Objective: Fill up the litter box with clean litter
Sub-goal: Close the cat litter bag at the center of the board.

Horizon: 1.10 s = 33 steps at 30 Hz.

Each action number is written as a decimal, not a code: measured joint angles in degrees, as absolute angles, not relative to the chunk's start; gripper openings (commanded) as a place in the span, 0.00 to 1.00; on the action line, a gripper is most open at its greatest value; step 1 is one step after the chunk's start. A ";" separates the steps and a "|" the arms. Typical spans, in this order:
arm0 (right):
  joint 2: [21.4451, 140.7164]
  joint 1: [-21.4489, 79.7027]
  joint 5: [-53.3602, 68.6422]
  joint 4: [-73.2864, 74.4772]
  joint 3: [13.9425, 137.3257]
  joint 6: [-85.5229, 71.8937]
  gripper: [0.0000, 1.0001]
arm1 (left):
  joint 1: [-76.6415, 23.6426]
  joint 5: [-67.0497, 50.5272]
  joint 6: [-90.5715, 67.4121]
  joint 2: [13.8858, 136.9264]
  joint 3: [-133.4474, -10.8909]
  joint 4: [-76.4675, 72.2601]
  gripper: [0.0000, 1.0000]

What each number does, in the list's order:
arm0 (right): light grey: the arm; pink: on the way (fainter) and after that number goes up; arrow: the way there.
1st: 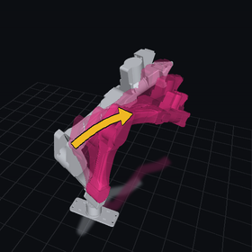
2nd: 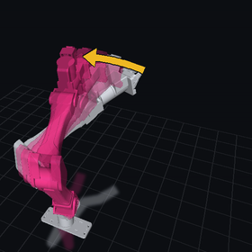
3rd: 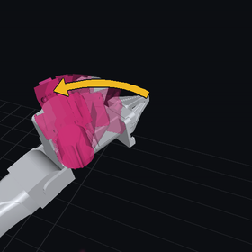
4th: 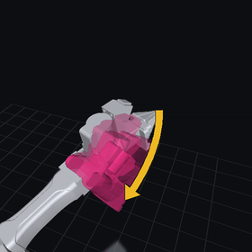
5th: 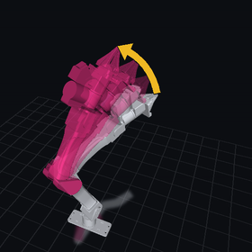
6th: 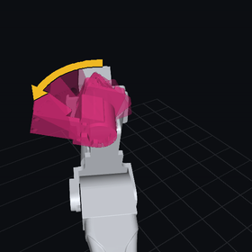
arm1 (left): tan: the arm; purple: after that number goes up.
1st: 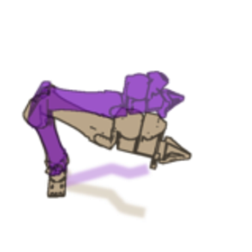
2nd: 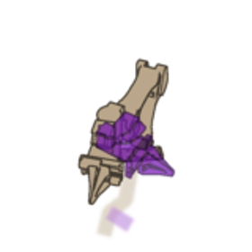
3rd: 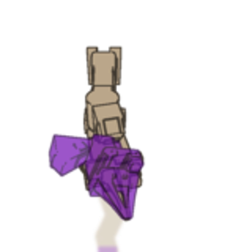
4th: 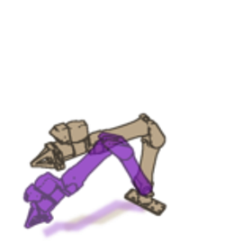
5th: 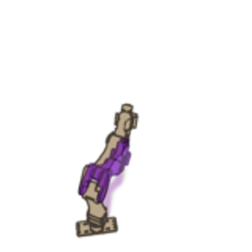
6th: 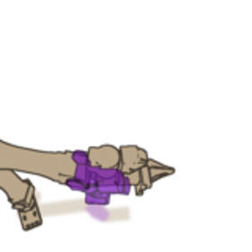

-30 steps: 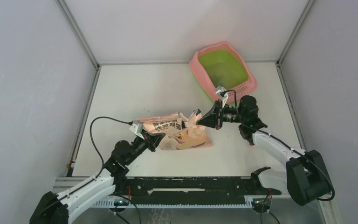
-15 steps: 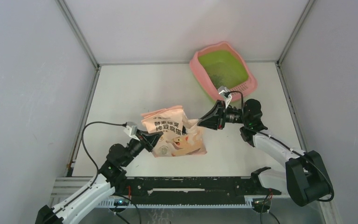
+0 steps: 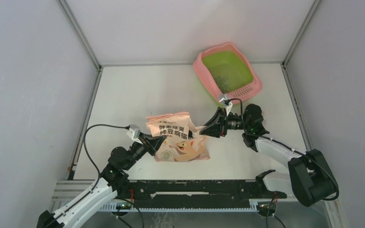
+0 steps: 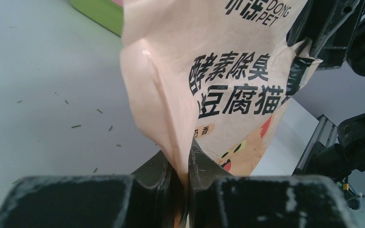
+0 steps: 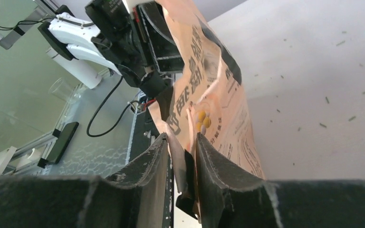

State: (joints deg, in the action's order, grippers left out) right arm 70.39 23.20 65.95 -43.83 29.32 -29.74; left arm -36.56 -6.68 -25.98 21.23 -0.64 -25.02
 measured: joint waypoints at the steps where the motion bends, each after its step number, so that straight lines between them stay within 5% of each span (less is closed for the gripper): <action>1: 70.39 23.05 65.71 -44.38 28.40 -29.56 0.39 | -36.56 -6.68 -25.96 20.64 -0.64 -24.45 0.15; 9: 70.39 22.31 64.10 -47.77 24.97 -28.67 0.42 | -36.53 -6.70 -25.93 18.74 -0.64 -21.98 0.14; 14: 71.79 22.59 63.70 -52.16 24.97 -29.56 0.15 | -36.27 -7.07 -25.93 18.87 -0.64 -21.96 0.16; 17: 74.26 22.90 63.86 -54.68 24.99 -30.98 0.01 | -36.14 -7.60 -26.02 18.87 -0.64 -21.98 0.28; 25: 77.28 22.68 64.84 -58.46 25.04 -34.87 0.00 | -35.46 -9.26 -26.48 16.45 -0.75 -23.31 0.54; 33: 77.25 21.74 66.57 -58.92 25.71 -36.97 0.00 | -34.17 -10.28 -26.94 14.31 -0.78 -23.18 0.59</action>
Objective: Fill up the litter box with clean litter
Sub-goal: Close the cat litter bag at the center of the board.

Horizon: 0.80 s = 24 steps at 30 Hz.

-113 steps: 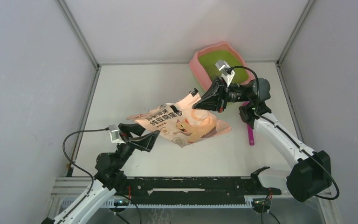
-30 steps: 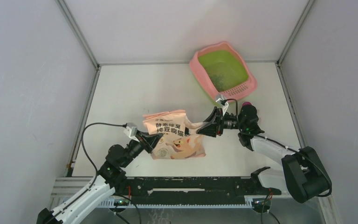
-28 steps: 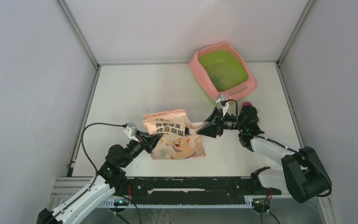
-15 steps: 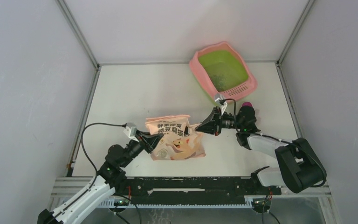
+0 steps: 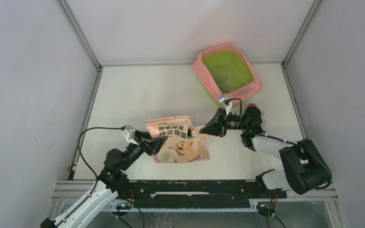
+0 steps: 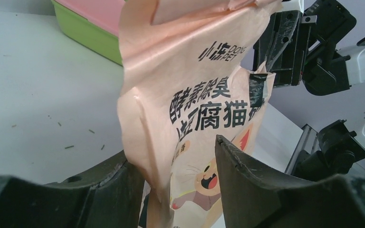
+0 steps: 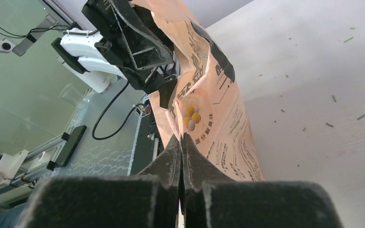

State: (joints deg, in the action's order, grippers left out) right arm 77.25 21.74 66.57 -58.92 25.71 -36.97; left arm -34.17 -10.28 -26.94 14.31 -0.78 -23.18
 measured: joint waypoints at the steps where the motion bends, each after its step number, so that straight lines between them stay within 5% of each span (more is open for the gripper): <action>1: 77.25 21.74 66.74 -58.94 25.85 -37.04 0.00 | -34.06 -10.61 -26.94 14.55 -0.86 -23.20 0.59; 17: 77.21 21.74 67.96 -58.92 25.98 -37.58 0.00 | -32.80 -12.32 -26.98 19.57 -4.32 -24.77 0.60; 19: 77.21 21.76 68.03 -58.92 26.00 -37.58 0.00 | -32.80 -12.23 -26.98 19.33 -4.32 -24.75 0.47; 22: 77.21 21.78 68.05 -58.92 26.00 -37.60 0.00 | -32.69 -12.19 -26.89 19.35 -4.32 -24.64 0.07; 24: 77.21 21.80 68.07 -58.92 26.00 -37.67 0.00 | -32.45 -12.16 -27.29 19.51 -4.54 -24.29 0.03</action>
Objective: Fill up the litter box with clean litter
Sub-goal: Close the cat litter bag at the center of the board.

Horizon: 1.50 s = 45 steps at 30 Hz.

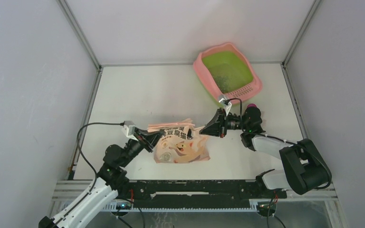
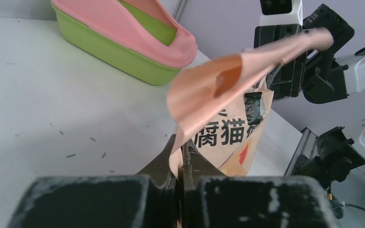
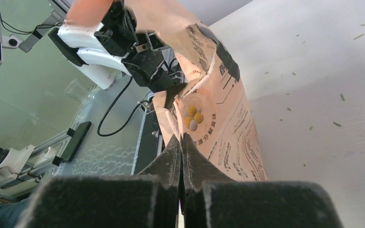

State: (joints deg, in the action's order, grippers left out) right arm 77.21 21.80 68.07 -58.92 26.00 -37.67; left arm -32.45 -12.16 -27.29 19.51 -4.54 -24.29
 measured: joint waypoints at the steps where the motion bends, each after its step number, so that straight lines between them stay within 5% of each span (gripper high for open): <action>1: 77.21 21.82 68.10 -58.89 26.06 -37.67 0.00 | -32.36 -12.12 -27.14 19.84 -4.93 -23.99 0.10; 12: 77.23 21.15 67.44 -49.82 32.27 -34.85 0.00 | -30.26 -10.98 -26.89 28.88 -12.32 -20.80 0.07; 20: 78.67 18.94 62.81 -34.44 43.66 -26.09 0.00 | -16.36 -19.20 -31.29 40.88 -16.40 -30.17 0.10; 36: 81.08 19.97 63.55 -23.73 38.26 -27.59 0.00 | -12.56 -29.98 -41.56 40.95 -12.86 -33.93 0.13; 45: 80.58 18.83 65.36 -18.35 39.55 -29.74 0.00 | -12.73 -31.75 -45.56 38.11 -9.47 -37.28 0.43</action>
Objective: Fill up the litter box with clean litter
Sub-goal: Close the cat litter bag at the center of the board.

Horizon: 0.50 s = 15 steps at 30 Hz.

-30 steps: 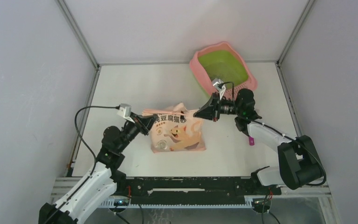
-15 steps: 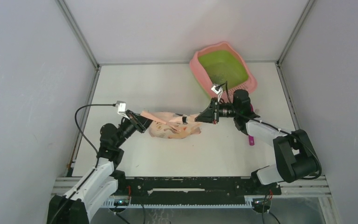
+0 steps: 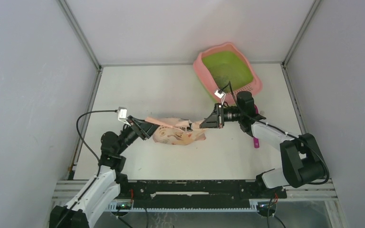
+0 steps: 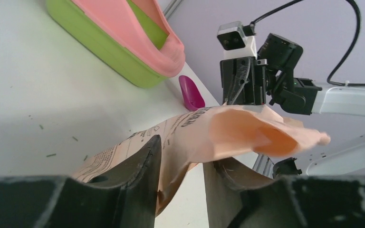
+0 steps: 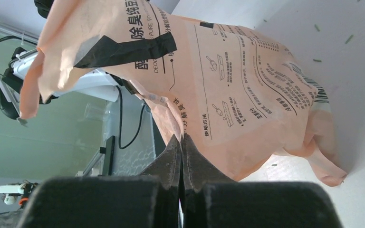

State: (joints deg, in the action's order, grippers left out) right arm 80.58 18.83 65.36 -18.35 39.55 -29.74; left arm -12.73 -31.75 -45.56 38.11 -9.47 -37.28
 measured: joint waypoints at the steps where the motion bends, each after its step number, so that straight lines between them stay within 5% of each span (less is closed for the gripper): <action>1: 80.79 18.85 65.58 -17.96 39.83 -29.71 0.00 | -12.99 -31.81 -45.65 38.24 -9.41 -37.80 0.44; 6: 81.60 18.83 66.32 -15.81 40.82 -29.45 0.00 | -15.18 -32.97 -45.65 42.87 -9.41 -42.28 0.44; 11: 82.13 18.83 66.57 -11.09 42.94 -27.64 0.00 | -16.16 -34.00 -45.41 46.89 -9.43 -44.45 0.15; 15: 82.17 18.57 66.61 -7.42 44.64 -25.76 0.00 | -16.19 -34.76 -44.95 47.22 -9.43 -44.23 0.04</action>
